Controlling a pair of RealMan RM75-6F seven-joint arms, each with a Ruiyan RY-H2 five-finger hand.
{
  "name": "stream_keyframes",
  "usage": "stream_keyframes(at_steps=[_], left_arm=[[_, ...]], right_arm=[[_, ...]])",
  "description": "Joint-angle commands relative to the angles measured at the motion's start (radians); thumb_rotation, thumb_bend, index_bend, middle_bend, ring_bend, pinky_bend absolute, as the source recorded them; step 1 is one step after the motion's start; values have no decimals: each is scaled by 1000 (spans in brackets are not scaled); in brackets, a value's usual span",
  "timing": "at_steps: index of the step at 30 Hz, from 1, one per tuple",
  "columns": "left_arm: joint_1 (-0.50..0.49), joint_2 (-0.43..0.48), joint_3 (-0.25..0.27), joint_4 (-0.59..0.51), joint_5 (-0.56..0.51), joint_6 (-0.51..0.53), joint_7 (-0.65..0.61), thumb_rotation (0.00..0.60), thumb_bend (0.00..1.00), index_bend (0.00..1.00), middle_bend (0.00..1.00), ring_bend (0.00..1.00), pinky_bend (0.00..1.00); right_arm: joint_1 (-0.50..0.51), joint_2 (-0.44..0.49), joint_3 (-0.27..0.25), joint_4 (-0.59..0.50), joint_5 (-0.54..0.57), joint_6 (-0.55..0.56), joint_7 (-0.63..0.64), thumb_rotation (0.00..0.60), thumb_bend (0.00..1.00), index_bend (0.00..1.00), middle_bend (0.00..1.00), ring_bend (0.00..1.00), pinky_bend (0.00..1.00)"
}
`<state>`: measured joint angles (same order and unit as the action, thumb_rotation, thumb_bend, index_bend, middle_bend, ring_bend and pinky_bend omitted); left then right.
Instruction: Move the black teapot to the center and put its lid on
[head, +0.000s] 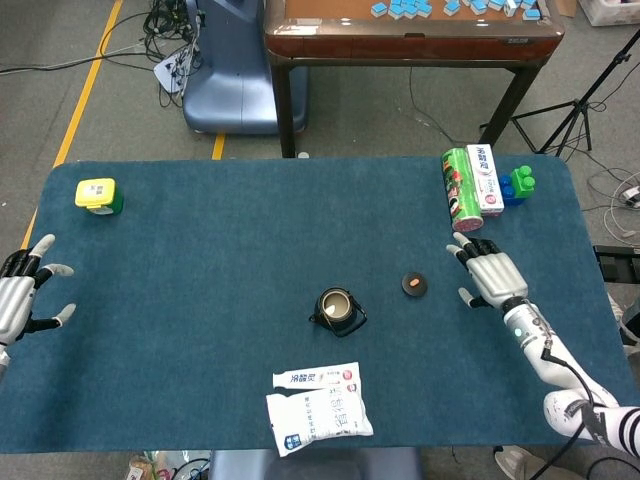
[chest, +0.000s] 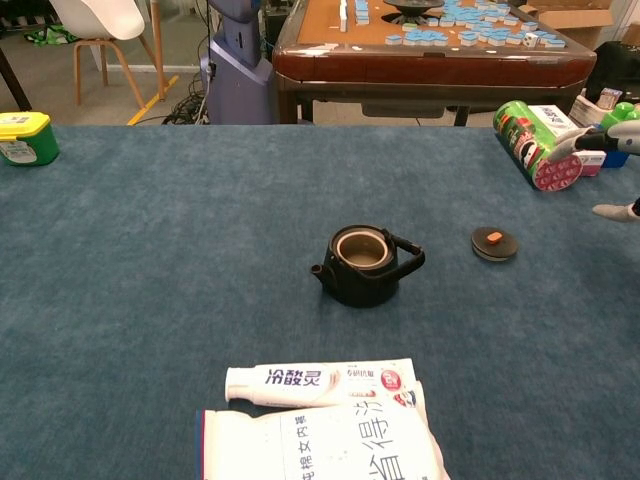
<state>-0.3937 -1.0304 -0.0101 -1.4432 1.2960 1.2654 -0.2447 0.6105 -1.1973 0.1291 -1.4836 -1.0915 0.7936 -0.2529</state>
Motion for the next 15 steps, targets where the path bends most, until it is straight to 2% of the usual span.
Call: stream_keyframes(at_steps=[1,15], left_arm=[[12,15,-3,-28,14,-7,3,600,257,313,0,0,0],[70,21,-6,-78,123,73,33,600,257,292,0,0,0]], right_arm=[[13,-11,-2,7,13,-9,-12,600,407,98,0,0,0],[24,-42,-32,40,42,-6,-45,600,406,98,0,0,0]])
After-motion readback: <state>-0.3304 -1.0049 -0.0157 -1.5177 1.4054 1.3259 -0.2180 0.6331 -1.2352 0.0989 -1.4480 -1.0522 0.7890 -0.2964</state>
